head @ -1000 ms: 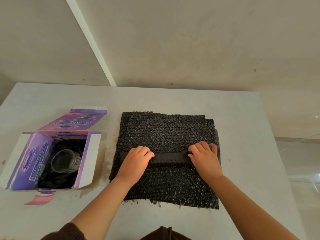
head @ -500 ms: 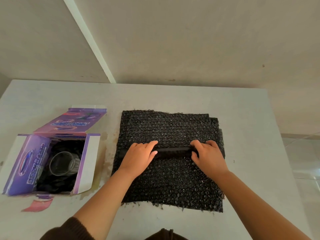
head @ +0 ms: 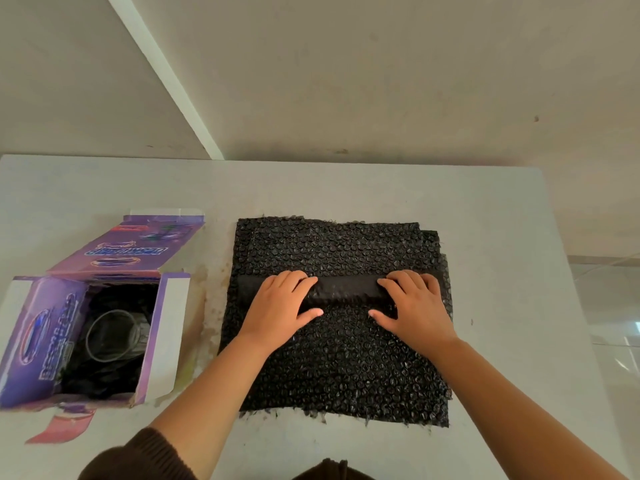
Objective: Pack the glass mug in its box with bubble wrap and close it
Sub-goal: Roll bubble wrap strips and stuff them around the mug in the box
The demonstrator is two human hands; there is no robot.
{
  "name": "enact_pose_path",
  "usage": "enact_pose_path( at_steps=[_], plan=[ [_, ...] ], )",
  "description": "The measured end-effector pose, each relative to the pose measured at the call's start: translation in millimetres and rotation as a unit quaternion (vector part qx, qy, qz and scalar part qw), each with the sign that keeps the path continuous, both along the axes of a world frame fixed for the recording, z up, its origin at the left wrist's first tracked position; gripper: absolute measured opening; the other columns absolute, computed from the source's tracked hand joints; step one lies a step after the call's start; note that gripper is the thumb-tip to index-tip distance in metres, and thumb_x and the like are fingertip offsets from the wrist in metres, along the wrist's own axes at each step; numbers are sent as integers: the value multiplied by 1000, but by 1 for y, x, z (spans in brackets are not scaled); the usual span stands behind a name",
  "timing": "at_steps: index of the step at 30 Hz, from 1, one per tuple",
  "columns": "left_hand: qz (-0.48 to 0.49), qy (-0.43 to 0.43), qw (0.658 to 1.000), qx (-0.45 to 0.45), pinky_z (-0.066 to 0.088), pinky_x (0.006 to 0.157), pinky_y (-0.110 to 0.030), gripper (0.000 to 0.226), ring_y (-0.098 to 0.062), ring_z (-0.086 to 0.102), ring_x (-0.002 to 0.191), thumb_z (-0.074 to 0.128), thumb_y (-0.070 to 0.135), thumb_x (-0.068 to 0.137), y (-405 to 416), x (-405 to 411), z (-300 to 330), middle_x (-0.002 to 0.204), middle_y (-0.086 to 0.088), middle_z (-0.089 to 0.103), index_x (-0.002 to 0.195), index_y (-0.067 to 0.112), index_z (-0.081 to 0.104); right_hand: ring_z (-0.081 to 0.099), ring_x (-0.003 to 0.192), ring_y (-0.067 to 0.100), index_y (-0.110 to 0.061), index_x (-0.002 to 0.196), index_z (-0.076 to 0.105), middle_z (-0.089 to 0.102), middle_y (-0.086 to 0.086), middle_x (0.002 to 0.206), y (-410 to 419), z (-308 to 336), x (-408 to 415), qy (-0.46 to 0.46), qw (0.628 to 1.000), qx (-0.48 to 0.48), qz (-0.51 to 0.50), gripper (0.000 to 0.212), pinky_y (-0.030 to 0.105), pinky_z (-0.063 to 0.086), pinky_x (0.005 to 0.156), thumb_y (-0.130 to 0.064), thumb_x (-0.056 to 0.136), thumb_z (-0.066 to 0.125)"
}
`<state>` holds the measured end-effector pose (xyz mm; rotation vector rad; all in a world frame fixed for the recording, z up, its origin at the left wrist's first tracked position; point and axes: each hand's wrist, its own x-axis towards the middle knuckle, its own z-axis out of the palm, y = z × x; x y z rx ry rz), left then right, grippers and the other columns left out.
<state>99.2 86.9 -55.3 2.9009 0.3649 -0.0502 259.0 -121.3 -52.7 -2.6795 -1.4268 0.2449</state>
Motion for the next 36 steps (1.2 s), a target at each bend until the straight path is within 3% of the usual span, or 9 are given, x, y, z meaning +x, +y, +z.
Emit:
enact_pose_path(
  at_steps=[3,8,13,16,19,21,28,31,36],
  plan=[
    [4,2,1000,-12,45,94,-35,47,-19,57,108,57,39,90,6,10,4,117,0,60,132,18,50,50,118,23,-18,115,59,66,0,109,8,4,8,-2,1000,12,-23,35,43,25,100,-28,82,64],
    [33,-10,999,-12,39,99,-37,47,-21,54,112,48,37,95,23,37,12,119,-1,60,137,18,43,43,122,23,-20,115,55,66,0,106,37,15,34,-4,997,34,-66,30,41,14,98,-30,87,57],
    [32,-24,998,38,43,90,-39,31,-25,55,105,63,22,88,35,58,13,110,-4,59,118,15,59,42,115,30,-16,113,56,56,6,116,56,14,51,-26,997,11,-69,30,46,26,96,-26,85,61],
    [24,-19,999,19,43,86,-37,20,-23,57,99,55,22,93,36,63,10,106,-2,61,110,17,65,47,109,30,-14,109,61,58,7,111,59,12,52,-22,998,26,-53,25,45,33,92,-26,87,60],
    [35,-3,999,4,41,90,-37,41,-20,56,103,46,48,93,37,62,7,111,1,61,116,18,62,53,106,27,-17,113,61,62,3,109,57,10,52,4,1000,14,-7,40,44,36,94,-46,87,57],
    [25,21,999,-1,38,97,-38,56,-19,53,110,45,60,88,39,61,6,119,2,58,126,20,56,54,109,25,-20,119,57,62,1,113,56,8,54,5,1000,-7,17,44,43,32,99,-48,86,56],
    [51,3,998,21,32,104,-40,50,-24,50,118,45,40,96,52,83,9,123,-5,59,140,18,39,62,92,25,-18,113,50,66,1,102,81,12,72,-13,999,32,-17,23,42,23,101,-33,96,45],
    [10,-12,1000,11,32,105,-39,45,-24,46,122,47,28,98,55,93,6,130,-6,53,141,19,39,53,109,27,-15,112,60,59,5,118,90,6,79,-60,998,9,-22,25,49,21,103,-28,95,47],
    [-30,76,996,-44,13,116,-36,63,-20,25,140,38,51,95,62,96,-6,152,-3,30,148,22,23,37,126,24,-18,121,59,46,3,136,94,1,81,-25,999,-43,-11,46,49,18,105,-49,95,37]
  ],
)
